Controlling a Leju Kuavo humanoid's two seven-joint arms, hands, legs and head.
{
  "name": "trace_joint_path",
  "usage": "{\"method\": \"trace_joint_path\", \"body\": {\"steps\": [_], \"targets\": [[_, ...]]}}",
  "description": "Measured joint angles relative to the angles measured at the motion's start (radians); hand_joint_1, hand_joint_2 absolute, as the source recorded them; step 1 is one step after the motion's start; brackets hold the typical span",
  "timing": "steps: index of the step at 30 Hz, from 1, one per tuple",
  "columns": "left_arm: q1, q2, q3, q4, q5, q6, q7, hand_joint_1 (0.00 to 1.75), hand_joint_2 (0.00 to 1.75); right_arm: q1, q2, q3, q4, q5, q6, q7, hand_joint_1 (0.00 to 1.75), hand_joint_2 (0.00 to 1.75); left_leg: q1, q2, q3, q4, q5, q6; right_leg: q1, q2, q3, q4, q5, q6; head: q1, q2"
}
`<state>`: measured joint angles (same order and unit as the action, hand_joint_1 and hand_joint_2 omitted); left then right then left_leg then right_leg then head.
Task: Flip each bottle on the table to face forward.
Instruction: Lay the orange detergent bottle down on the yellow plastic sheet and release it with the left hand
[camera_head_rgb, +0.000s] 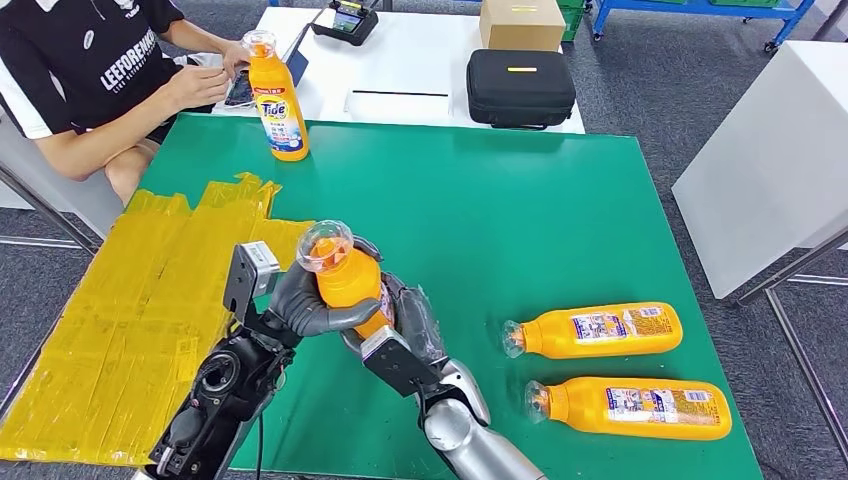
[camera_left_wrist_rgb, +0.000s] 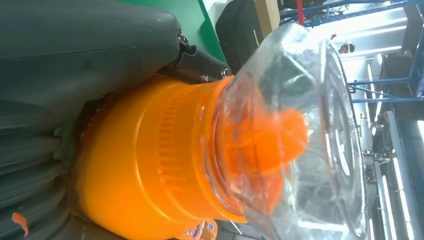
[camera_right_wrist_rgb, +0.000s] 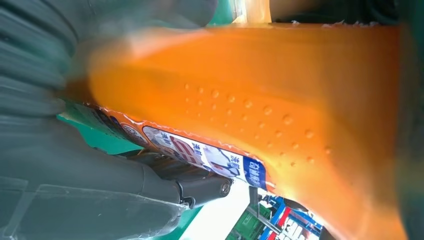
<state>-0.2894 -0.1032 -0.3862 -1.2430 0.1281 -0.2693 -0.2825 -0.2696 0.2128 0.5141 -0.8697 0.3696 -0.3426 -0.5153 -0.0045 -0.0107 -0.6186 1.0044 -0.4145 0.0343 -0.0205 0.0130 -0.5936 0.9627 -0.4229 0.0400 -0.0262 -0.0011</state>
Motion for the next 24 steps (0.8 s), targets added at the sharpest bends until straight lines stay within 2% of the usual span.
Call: {"method": "trace_joint_path", "body": {"steps": [1, 7, 12, 16, 21, 24], "targets": [[0.000, -0.001, 0.000, 0.002, 0.002, 0.004, -0.002, 1.75, 1.75, 0.003, 0.000, 0.000, -0.002, 0.000, -0.009, -0.002, 0.00, 1.75, 0.000, 0.000, 0.000, 0.000, 0.000, 0.000, 0.000, 0.000, 0.000, 0.000, 0.000, 0.000, 0.000, 0.000], [0.000, -0.004, 0.017, 0.014, 0.003, 0.049, -0.008, 1.75, 1.75, 0.035, -0.017, -0.008, -0.059, 0.000, -0.062, -0.010, 0.00, 1.75, 0.000, 0.000, 0.000, 0.000, 0.000, 0.000, 0.000, 0.000, 0.000, 0.000, 0.000, 0.000, 0.000, 0.000], [0.005, -0.004, 0.043, 0.015, -0.057, 0.133, -0.026, 1.75, 1.75, 0.084, -0.042, -0.037, -0.189, 0.012, -0.078, 0.013, 0.00, 1.75, 0.000, 0.000, 0.000, 0.000, 0.000, 0.000, 0.000, 0.000, 0.000, 0.000, 0.000, 0.000, 0.000, 0.000], [0.018, -0.004, 0.071, 0.002, -0.168, 0.258, -0.051, 1.75, 1.75, 0.137, -0.061, -0.073, -0.316, 0.015, -0.076, 0.032, 0.00, 1.75, 0.000, 0.000, 0.000, 0.000, 0.000, 0.000, 0.000, 0.000, 0.000, 0.000, 0.000, 0.000, 0.000, 0.000], [0.042, -0.001, 0.111, -0.042, -0.485, 0.519, -0.079, 1.75, 1.75, 0.227, -0.085, -0.142, -0.525, -0.078, -0.009, 0.059, 0.00, 1.75, 0.000, 0.000, -0.001, 0.000, 0.000, 0.000, 0.000, 0.000, -0.001, 0.000, 0.000, 0.000, 0.000, 0.000], [0.043, 0.001, 0.126, -0.054, -0.559, 0.564, -0.078, 1.75, 1.75, 0.253, -0.096, -0.175, -0.618, -0.105, 0.018, 0.069, 0.00, 1.75, 0.000, 0.000, -0.001, 0.000, 0.000, 0.000, 0.000, 0.000, -0.001, 0.000, 0.000, 0.000, 0.000, 0.000]]}}
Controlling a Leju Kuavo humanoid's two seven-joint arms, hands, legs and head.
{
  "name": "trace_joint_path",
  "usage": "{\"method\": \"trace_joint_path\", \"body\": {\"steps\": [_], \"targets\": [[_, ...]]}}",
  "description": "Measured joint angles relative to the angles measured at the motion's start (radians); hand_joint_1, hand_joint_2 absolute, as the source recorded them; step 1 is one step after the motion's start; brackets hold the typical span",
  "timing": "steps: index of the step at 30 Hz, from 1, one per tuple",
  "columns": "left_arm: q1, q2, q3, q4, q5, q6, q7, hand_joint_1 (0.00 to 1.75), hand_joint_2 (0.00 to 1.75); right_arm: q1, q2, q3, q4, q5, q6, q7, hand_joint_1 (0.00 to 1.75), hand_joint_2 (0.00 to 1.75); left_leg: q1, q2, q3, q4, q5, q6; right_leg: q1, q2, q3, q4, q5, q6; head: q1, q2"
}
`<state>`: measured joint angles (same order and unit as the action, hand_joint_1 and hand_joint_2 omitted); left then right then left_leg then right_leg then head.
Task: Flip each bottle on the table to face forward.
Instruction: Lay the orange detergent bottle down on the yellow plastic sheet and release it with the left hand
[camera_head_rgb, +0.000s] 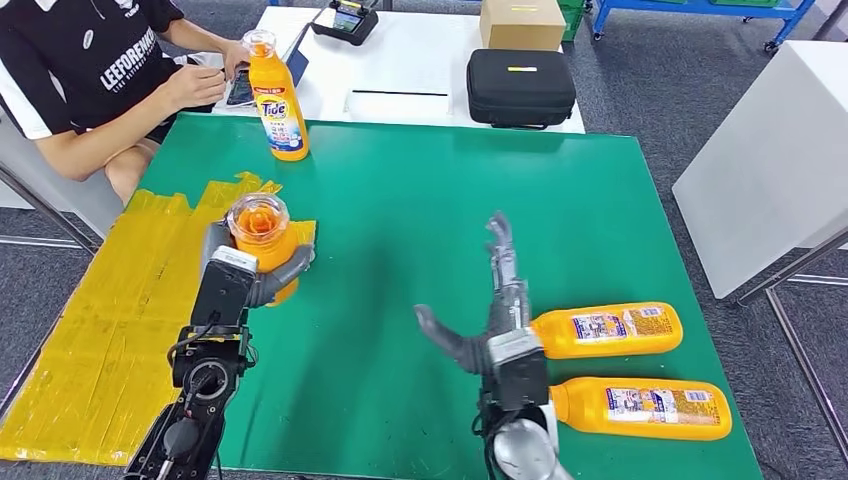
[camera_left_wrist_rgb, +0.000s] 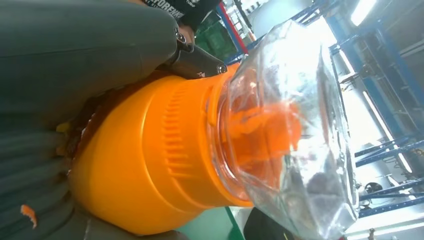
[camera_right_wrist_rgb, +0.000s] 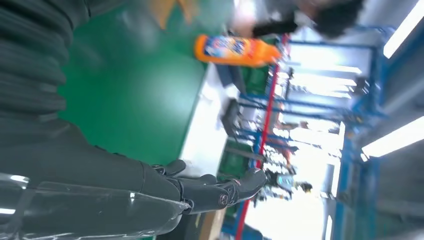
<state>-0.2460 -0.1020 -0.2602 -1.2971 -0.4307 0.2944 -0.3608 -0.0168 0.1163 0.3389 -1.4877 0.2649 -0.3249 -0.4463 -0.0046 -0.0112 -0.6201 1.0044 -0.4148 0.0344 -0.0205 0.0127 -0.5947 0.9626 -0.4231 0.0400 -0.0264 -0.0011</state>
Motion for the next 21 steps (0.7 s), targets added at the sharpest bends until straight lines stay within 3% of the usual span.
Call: {"method": "trace_joint_path", "body": {"steps": [4, 10, 14, 21], "targets": [[0.001, 0.001, 0.006, -0.003, -0.093, 0.051, 0.011, 1.75, 1.75, 0.020, -0.007, -0.022, -0.064, -0.041, 0.036, 0.001, 0.00, 1.75, 0.000, 0.000, 0.000, 0.000, 0.000, 0.000, 0.000, 0.000, 0.000, 0.000, 0.000, 0.000, 0.000, 0.000], [0.004, 0.023, 0.006, 0.025, -0.599, 0.246, 0.105, 1.75, 1.75, 0.040, -0.029, -0.064, -0.148, -0.122, 0.179, 0.029, 0.00, 1.75, 0.000, 0.000, 0.000, 0.000, 0.000, 0.000, 0.000, 0.000, 0.000, 0.000, 0.000, 0.000, 0.000, 0.000], [0.032, 0.034, 0.010, 0.063, -0.819, 0.272, 0.161, 1.75, 1.75, 0.048, -0.036, -0.097, -0.182, -0.106, 0.231, 0.041, 0.00, 1.75, 0.000, 0.000, 0.000, 0.000, 0.000, 0.000, 0.000, 0.000, 0.000, 0.000, 0.000, 0.000, 0.000, 0.000], [0.047, 0.035, 0.011, 0.188, -0.990, 0.275, 0.207, 1.75, 1.75, 0.029, -0.043, -0.123, -0.198, -0.088, 0.252, 0.051, 0.00, 1.75, 0.000, 0.000, 0.000, 0.000, 0.000, 0.000, 0.000, 0.000, 0.000, 0.000, 0.000, 0.000, 0.000, 0.000]]}}
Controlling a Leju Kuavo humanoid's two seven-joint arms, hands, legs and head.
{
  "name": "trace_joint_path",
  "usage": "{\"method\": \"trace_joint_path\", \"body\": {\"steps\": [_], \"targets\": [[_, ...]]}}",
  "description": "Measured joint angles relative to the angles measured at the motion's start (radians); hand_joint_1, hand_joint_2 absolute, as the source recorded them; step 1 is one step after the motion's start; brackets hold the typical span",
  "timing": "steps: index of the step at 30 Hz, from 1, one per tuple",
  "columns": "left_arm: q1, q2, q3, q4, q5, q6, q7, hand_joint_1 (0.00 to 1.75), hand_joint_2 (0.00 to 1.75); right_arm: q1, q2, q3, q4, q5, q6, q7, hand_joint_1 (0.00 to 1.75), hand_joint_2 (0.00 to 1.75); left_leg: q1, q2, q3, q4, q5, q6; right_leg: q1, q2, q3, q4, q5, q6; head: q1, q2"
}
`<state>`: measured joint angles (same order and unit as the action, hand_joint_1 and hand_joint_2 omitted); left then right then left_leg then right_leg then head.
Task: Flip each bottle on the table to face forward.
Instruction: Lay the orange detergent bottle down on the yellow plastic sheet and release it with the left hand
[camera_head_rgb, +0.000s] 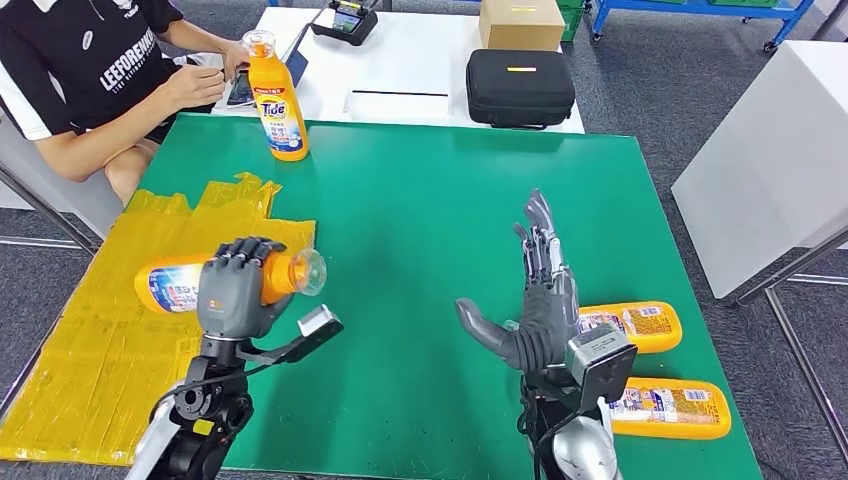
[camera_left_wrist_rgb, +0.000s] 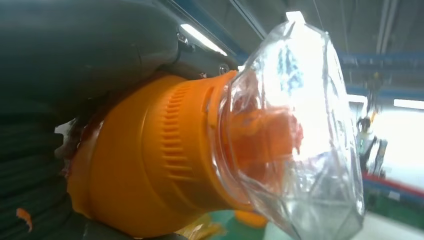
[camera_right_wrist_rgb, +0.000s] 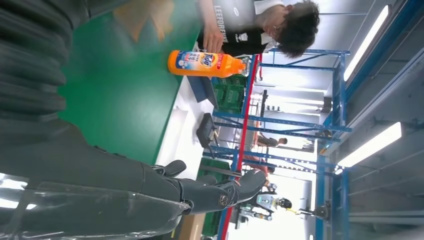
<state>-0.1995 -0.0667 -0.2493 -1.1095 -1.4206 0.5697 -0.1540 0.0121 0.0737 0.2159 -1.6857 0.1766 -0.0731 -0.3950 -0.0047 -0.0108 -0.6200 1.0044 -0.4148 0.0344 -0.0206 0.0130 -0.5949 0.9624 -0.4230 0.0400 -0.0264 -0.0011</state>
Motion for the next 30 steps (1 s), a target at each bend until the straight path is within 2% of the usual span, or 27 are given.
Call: {"method": "trace_joint_path", "body": {"steps": [5, 14, 15, 18, 19, 23, 30], "targets": [[-0.002, 0.000, -0.002, 0.109, -0.087, 0.036, 0.043, 1.75, 1.75, -0.016, -0.011, -0.001, 0.002, 0.002, 0.001, 0.003, 0.00, 1.75, 0.000, 0.000, 0.000, 0.000, 0.000, 0.000, 0.000, 0.000, 0.000, 0.000, 0.000, 0.000, 0.000, 0.000], [-0.011, 0.002, -0.021, 0.223, -0.144, 0.034, 0.107, 1.75, 1.75, -0.029, -0.032, 0.000, 0.012, 0.018, -0.026, 0.006, 0.00, 1.75, 0.000, 0.000, 0.000, 0.000, 0.000, 0.000, 0.000, 0.000, 0.000, 0.000, 0.000, 0.000, 0.000, 0.000], [-0.013, 0.003, -0.027, 0.235, -0.144, 0.034, 0.124, 1.66, 1.75, -0.030, -0.034, 0.000, 0.014, 0.020, -0.031, 0.006, 0.00, 1.75, 0.000, 0.000, 0.000, 0.000, 0.000, 0.000, 0.000, 0.000, 0.000, 0.000, 0.000, 0.000, 0.000, 0.000], [-0.021, 0.010, -0.045, 0.277, -0.145, 0.045, 0.177, 0.35, 1.75, -0.024, -0.036, 0.002, 0.017, 0.036, -0.047, 0.006, 0.00, 1.75, 0.000, 0.000, 0.000, 0.000, 0.000, 0.000, 0.000, 0.000, 0.000, 0.000, 0.000, 0.000, 0.000, 0.000], [-0.024, 0.012, -0.049, 0.291, -0.146, 0.055, 0.192, 0.00, 1.75, -0.021, -0.037, 0.003, 0.018, 0.044, -0.052, 0.006, 0.00, 1.75, 0.000, 0.000, 0.000, 0.000, 0.000, 0.000, 0.000, 0.000, 0.000, 0.000, 0.000, 0.000, 0.000, 0.000], [-0.037, 0.017, -0.049, 0.335, -0.146, 0.097, 0.208, 0.00, 1.75, -0.012, -0.041, 0.011, 0.019, 0.094, -0.075, 0.009, 0.00, 1.75, 0.000, 0.000, 0.000, 0.000, 0.000, 0.000, 0.000, 0.000, 0.000, 0.000, 0.000, 0.000, 0.000, 0.000], [-0.051, 0.017, -0.035, 0.368, -0.146, 0.102, 0.199, 0.00, 1.75, -0.007, -0.047, 0.020, 0.019, 0.127, -0.084, 0.017, 0.00, 1.75, 0.000, 0.000, 0.000, 0.000, 0.000, 0.000, 0.000, 0.000, 0.000, 0.000, 0.000, 0.000, 0.000, 0.000]]}}
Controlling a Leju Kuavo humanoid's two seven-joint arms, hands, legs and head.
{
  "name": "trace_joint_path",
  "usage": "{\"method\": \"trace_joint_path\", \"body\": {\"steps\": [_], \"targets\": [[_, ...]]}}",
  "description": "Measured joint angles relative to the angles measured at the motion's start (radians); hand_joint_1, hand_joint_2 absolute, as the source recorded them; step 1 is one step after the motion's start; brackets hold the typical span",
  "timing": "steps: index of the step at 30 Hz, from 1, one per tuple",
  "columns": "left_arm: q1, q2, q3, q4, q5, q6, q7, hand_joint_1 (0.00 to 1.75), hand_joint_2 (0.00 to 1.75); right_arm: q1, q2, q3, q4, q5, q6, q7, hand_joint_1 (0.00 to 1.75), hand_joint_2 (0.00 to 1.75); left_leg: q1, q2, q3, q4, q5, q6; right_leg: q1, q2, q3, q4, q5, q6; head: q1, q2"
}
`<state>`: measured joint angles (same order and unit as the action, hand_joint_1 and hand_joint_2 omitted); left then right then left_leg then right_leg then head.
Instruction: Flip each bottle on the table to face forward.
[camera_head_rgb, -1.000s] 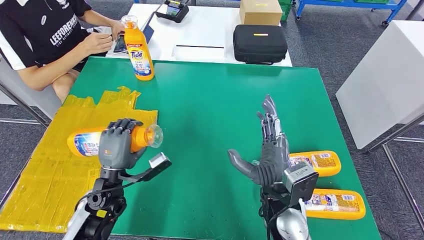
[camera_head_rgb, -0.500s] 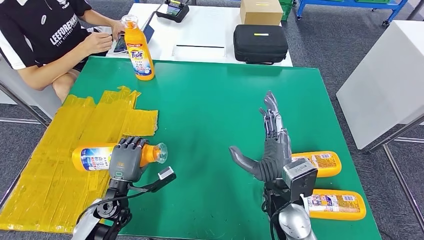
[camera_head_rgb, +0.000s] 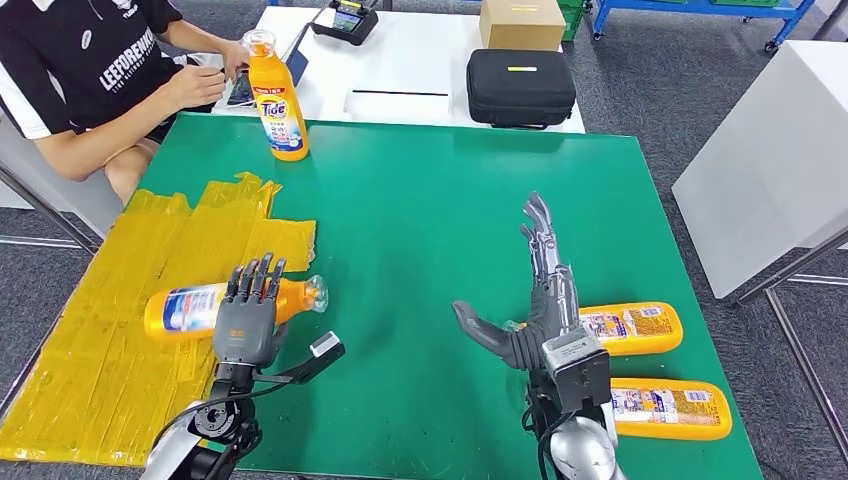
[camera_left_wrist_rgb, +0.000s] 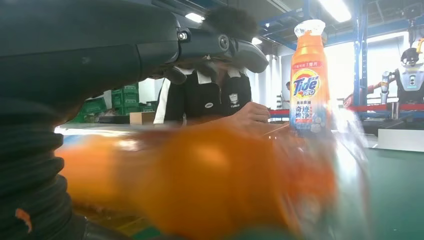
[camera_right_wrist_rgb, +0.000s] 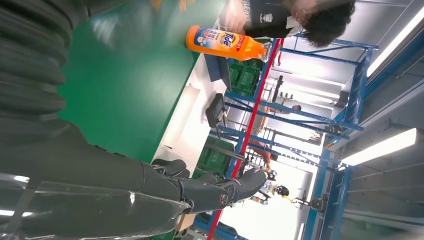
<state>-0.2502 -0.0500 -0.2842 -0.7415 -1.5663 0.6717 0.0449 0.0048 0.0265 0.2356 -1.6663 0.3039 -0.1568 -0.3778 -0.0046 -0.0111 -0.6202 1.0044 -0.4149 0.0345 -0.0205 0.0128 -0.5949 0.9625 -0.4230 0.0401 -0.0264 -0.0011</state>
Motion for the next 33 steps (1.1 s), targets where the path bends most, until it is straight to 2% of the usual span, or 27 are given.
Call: {"method": "trace_joint_path", "body": {"steps": [7, 11, 15, 20, 23, 25, 27, 29, 33], "targets": [[-0.004, 0.000, 0.007, 0.014, 0.000, 0.000, -0.003, 0.00, 1.75, 0.000, -0.004, 0.005, 0.000, 0.008, -0.001, 0.003, 0.00, 1.75, 0.000, 0.000, 0.000, 0.000, 0.000, 0.000, 0.000, 0.000, 0.000, 0.000, 0.000, 0.000, 0.000, 0.000], [-0.004, -0.004, 0.025, 0.016, 0.009, 0.000, -0.036, 0.00, 1.75, -0.001, -0.007, 0.006, 0.004, 0.074, -0.008, 0.027, 0.00, 1.75, 0.000, 0.000, 0.000, 0.000, 0.000, 0.000, 0.000, 0.000, 0.000, 0.000, 0.000, 0.000, 0.000, 0.000], [0.001, -0.018, 0.063, 0.009, 0.078, 0.003, -0.105, 0.00, 1.75, -0.004, -0.015, 0.014, 0.013, 0.196, -0.021, 0.061, 0.00, 1.75, 0.000, 0.000, 0.000, 0.000, 0.000, 0.000, 0.000, 0.000, 0.000, 0.000, 0.000, 0.000, 0.000, 0.000], [0.030, -0.040, 0.117, -0.051, 0.299, -0.024, -0.258, 0.00, 1.75, -0.001, -0.034, 0.020, 0.016, 0.405, -0.027, 0.114, 0.00, 1.75, 0.000, 0.000, 0.000, 0.000, 0.000, 0.000, 0.000, 0.000, 0.000, 0.000, 0.000, 0.000, 0.000, 0.000], [0.067, -0.054, 0.141, -0.145, 0.532, -0.136, -0.382, 0.00, 1.75, 0.011, -0.056, 0.013, 0.007, 0.559, -0.015, 0.157, 0.00, 1.75, 0.000, 0.000, 0.000, 0.000, 0.000, 0.000, 0.000, 0.000, 0.000, 0.000, 0.000, 0.000, 0.000, 0.000], [0.097, -0.066, 0.156, -0.237, 0.769, -0.287, -0.473, 0.00, 1.75, 0.022, -0.081, -0.003, -0.004, 0.668, 0.008, 0.191, 0.00, 1.75, -0.001, 0.000, 0.000, 0.000, 0.000, 0.000, 0.000, 0.000, 0.000, 0.000, 0.000, 0.000, 0.000, 0.000], [0.121, -0.076, 0.166, -0.322, 0.947, -0.409, -0.525, 0.00, 1.75, 0.029, -0.108, -0.024, -0.012, 0.737, 0.033, 0.210, 0.00, 1.75, -0.001, 0.000, 0.000, 0.000, -0.001, 0.001, -0.001, 0.000, 0.000, 0.000, 0.000, 0.000, 0.000, 0.000], [0.139, -0.080, 0.173, -0.390, 1.014, -0.458, -0.538, 0.00, 1.75, 0.036, -0.130, -0.045, -0.017, 0.763, 0.049, 0.213, 0.00, 1.75, -0.001, 0.000, 0.000, 0.000, -0.001, 0.001, -0.001, 0.000, 0.000, 0.000, 0.000, 0.000, 0.000, 0.000], [0.162, -0.084, 0.182, -0.482, 1.065, -0.497, -0.555, 0.00, 1.75, 0.045, -0.162, -0.075, -0.022, 0.784, 0.070, 0.215, 0.00, 1.75, -0.001, 0.000, 0.000, 0.000, -0.001, 0.001, 0.000, 0.000, 0.000, 0.000, 0.000, 0.000, 0.000, 0.000]]}}
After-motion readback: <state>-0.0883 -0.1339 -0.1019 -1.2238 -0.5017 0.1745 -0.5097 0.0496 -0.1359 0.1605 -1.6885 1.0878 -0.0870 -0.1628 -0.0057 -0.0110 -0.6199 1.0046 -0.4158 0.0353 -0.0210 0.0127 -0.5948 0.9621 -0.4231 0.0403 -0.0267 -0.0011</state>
